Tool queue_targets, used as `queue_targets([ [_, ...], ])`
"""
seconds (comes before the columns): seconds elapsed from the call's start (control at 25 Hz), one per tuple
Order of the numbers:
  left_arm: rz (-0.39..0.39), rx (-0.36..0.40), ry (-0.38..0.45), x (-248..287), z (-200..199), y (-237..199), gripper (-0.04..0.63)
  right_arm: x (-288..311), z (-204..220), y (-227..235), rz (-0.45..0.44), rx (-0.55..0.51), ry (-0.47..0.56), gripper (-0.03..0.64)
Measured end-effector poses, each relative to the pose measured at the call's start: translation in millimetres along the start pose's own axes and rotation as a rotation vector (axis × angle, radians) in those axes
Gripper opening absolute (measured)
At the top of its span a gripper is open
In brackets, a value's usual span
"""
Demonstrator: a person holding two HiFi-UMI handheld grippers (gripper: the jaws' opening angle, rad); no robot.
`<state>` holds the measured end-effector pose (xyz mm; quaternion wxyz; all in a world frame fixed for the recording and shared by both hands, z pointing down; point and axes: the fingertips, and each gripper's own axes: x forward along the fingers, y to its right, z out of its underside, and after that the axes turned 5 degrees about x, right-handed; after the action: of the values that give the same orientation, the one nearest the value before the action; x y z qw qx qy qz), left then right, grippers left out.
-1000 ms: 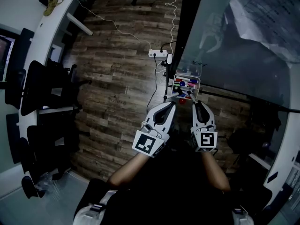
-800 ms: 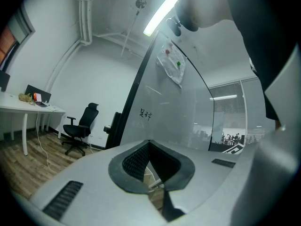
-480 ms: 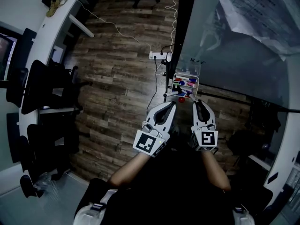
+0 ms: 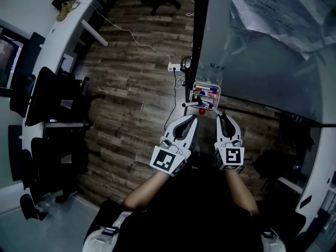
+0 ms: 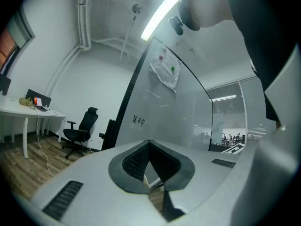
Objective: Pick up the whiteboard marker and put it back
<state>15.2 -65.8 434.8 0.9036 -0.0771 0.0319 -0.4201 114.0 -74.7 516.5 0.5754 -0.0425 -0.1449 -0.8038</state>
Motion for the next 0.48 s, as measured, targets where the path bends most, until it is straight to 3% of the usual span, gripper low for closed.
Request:
queue_targets([
  [0.48,-0.017,0.025,0.030,-10,-11,13,0.008,-21,-14,-3,-0.017,-0.026,0.033,0.077],
])
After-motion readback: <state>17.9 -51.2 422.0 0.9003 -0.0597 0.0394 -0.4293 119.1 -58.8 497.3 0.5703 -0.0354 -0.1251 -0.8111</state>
